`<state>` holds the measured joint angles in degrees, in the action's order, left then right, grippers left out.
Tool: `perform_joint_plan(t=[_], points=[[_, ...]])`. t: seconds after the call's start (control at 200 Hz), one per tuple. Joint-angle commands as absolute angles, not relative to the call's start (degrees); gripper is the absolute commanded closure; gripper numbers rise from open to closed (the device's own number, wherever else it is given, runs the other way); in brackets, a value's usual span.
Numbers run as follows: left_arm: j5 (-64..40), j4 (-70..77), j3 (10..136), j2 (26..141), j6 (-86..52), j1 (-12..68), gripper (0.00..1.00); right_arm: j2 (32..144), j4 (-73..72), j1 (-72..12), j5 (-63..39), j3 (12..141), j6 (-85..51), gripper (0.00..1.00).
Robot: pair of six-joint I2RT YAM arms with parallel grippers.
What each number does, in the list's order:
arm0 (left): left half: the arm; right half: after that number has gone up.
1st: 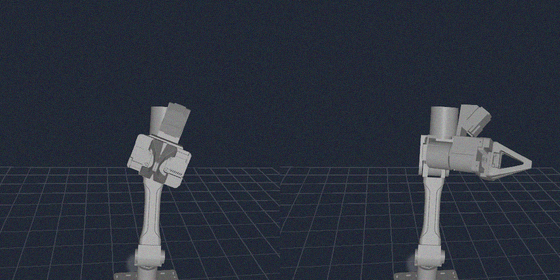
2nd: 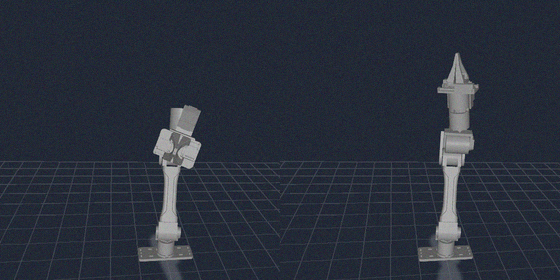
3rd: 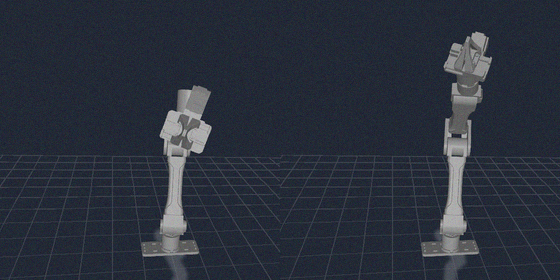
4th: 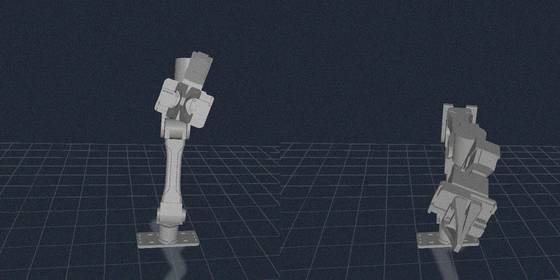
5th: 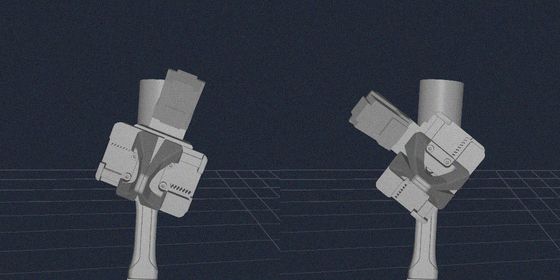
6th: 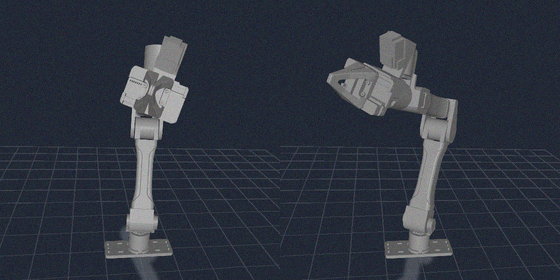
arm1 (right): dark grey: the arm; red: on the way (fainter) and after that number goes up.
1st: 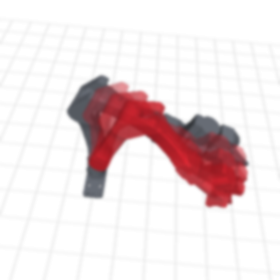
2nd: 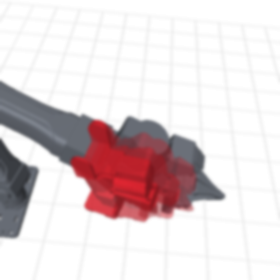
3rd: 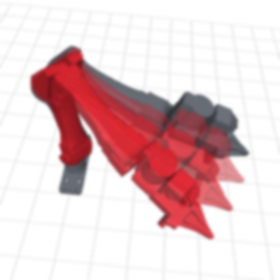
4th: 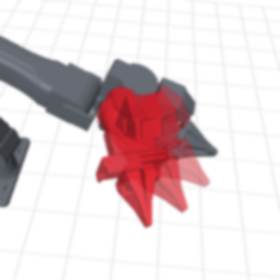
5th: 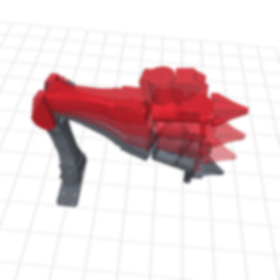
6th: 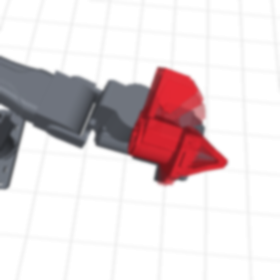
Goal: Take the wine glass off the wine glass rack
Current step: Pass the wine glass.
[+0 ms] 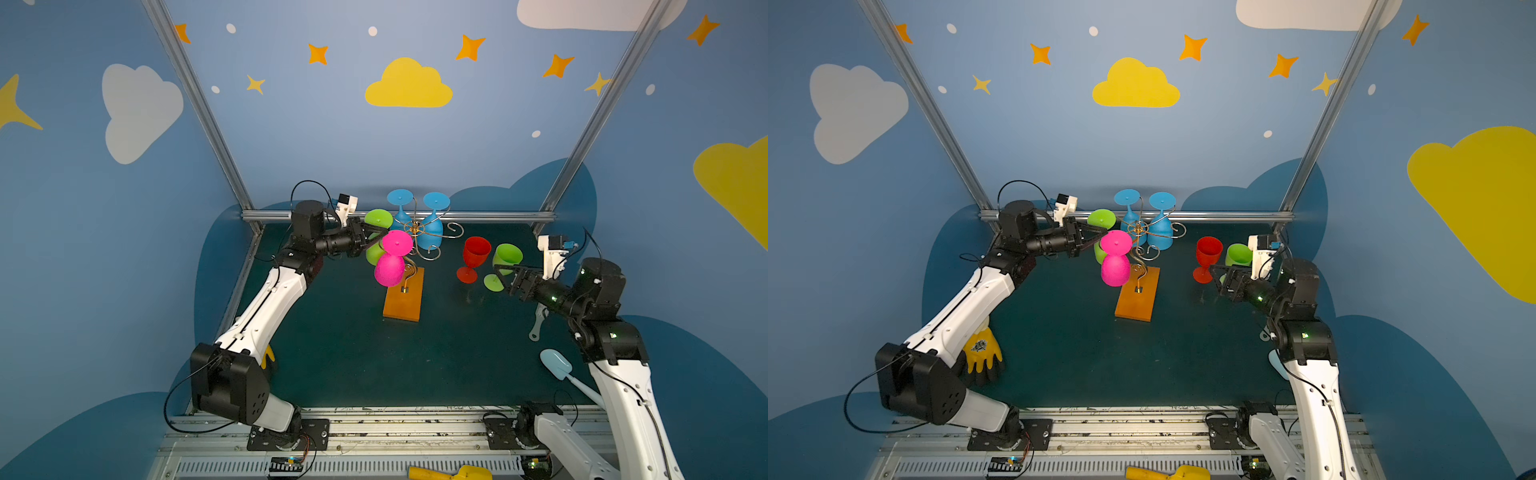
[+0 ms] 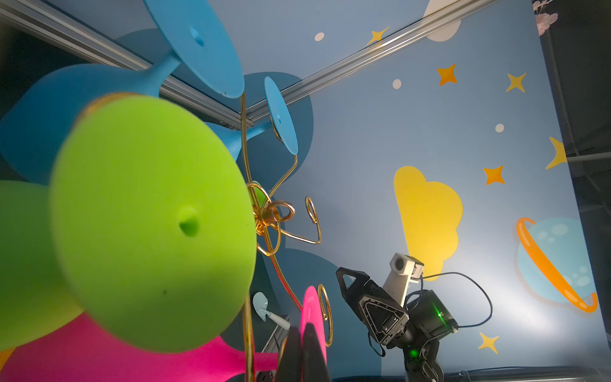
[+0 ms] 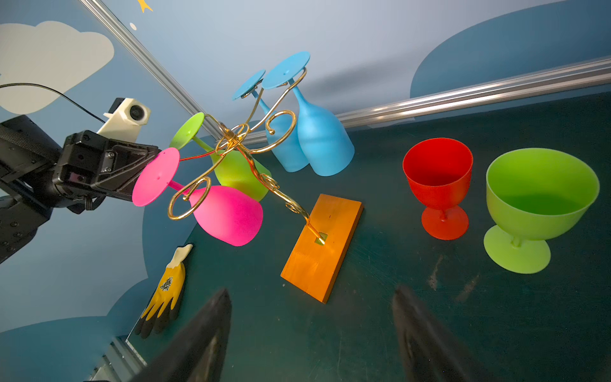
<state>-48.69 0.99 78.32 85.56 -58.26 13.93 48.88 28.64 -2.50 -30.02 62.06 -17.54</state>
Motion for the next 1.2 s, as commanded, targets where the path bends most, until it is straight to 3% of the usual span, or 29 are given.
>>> perform_joint_plan(t=[0.0, 1.191], points=[[-51.20, 2.37, 79.70, 83.72, -57.39, 14.33, 0.97, 48.27, 29.53, -2.81, -29.80, 64.03, -16.83, 0.24], [-51.77, 5.23, 75.64, 78.41, -61.06, 9.94, 0.97, 47.65, 29.79, -2.80, -29.72, 63.94, -16.87, 0.24]])
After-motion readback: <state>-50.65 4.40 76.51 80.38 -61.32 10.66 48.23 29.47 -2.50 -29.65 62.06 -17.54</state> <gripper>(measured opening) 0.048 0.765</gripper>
